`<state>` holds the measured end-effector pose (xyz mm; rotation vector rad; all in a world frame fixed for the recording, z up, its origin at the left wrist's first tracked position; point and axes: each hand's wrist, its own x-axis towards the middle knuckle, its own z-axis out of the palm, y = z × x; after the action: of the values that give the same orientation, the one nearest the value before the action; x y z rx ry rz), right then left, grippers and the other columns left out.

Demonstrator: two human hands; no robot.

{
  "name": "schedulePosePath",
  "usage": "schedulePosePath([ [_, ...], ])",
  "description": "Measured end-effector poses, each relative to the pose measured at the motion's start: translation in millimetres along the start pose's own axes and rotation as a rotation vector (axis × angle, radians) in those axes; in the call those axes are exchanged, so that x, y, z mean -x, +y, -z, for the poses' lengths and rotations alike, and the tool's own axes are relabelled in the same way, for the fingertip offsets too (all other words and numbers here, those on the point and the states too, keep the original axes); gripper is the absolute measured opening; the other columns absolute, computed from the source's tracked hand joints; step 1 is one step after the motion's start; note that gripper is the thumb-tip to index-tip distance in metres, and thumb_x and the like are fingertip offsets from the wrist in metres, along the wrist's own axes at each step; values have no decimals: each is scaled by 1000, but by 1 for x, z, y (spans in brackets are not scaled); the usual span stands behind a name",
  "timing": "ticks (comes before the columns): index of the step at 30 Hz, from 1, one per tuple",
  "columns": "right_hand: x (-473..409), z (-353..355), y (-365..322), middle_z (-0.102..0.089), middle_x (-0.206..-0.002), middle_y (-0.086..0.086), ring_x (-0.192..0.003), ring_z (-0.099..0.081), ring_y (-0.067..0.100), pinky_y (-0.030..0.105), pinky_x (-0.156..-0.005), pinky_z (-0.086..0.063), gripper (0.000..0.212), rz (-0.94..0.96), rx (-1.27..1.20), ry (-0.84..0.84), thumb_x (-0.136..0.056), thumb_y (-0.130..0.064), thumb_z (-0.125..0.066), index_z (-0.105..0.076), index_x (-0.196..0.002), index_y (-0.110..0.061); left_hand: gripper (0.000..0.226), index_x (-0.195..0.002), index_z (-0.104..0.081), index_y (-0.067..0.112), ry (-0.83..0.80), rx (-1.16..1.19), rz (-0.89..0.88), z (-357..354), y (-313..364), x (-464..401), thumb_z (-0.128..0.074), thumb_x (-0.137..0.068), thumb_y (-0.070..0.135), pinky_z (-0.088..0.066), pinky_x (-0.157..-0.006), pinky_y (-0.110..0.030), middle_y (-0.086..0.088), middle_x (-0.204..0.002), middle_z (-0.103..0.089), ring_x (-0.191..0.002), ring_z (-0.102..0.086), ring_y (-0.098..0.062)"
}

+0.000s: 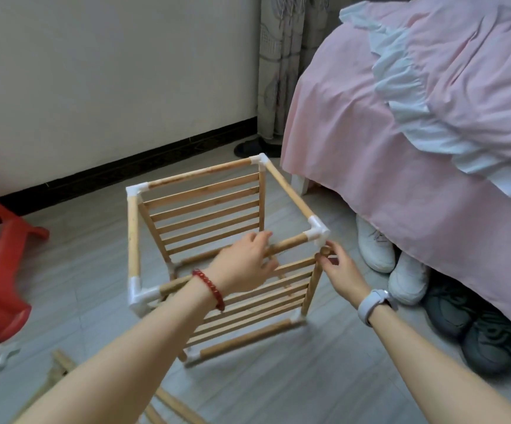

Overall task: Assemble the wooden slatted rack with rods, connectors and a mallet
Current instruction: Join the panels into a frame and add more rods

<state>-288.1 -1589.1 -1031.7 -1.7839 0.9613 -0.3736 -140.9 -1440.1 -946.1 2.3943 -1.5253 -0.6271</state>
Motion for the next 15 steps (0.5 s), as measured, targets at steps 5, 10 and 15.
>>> schedulePosePath([
  [5,-12,-5,14,-50,-116,6,-92,-53,4,13,-72,-46,26,116,-64,12,-97,-13,-47,-47,-118,-28,52,-144,-29,29,109,5,-71,-28,59,-75,-37,-97,49,-53,-81,-31,-4,-125,-56,-101,-60,-17],
  [10,-19,-2,17,-46,-97,-9,-88,-54,11,20,-78,-45,12,178,10,21,-95,-11,-49,-54,-97,-21,32,-113,-58,22,204,53,-91,-34,65,-102,-37,-99,41,-56,-75,-33,-3,-99,-67,-82,-64,-15],
  [15,-18,1,22,-48,-102,-6,-96,-57,18,32,-89,-49,18,192,-10,-35,-94,-9,-50,-56,-88,-24,29,-114,-63,16,198,128,-169,-34,56,-103,-43,-99,30,-46,-75,-18,-6,-110,-68,-91,-64,-16],
])
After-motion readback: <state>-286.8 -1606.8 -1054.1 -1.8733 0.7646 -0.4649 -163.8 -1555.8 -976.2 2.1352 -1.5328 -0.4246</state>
